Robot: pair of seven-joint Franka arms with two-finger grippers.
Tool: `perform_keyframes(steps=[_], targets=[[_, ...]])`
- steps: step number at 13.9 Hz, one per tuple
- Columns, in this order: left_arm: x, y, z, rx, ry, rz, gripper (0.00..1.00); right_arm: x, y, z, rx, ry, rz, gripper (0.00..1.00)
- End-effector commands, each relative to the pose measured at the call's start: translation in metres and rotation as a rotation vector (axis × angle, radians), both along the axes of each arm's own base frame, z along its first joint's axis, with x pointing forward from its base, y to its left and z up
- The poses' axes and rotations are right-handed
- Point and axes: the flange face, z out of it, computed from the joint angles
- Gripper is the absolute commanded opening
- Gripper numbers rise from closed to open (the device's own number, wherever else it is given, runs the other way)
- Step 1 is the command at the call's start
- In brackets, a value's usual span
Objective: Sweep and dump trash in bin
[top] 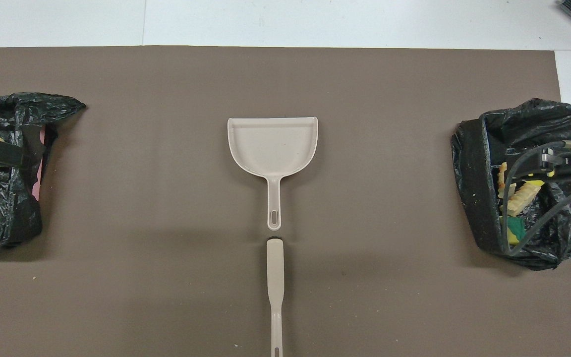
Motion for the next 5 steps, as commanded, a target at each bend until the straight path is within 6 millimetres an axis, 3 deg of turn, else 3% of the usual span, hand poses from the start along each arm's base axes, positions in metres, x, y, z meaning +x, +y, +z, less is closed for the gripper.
perform_keyframes(steps=[1,5], targets=[[-0.0059,-0.0007,0.0033,0.016,0.000,-0.018,1.00,-0.0031,-0.0016,0.0023,0.022,-0.009,0.009,1.00],[-0.0065,-0.0005,0.0042,0.018,0.002,-0.040,1.00,-0.0033,-0.0016,0.0021,0.022,-0.007,0.009,1.00]])
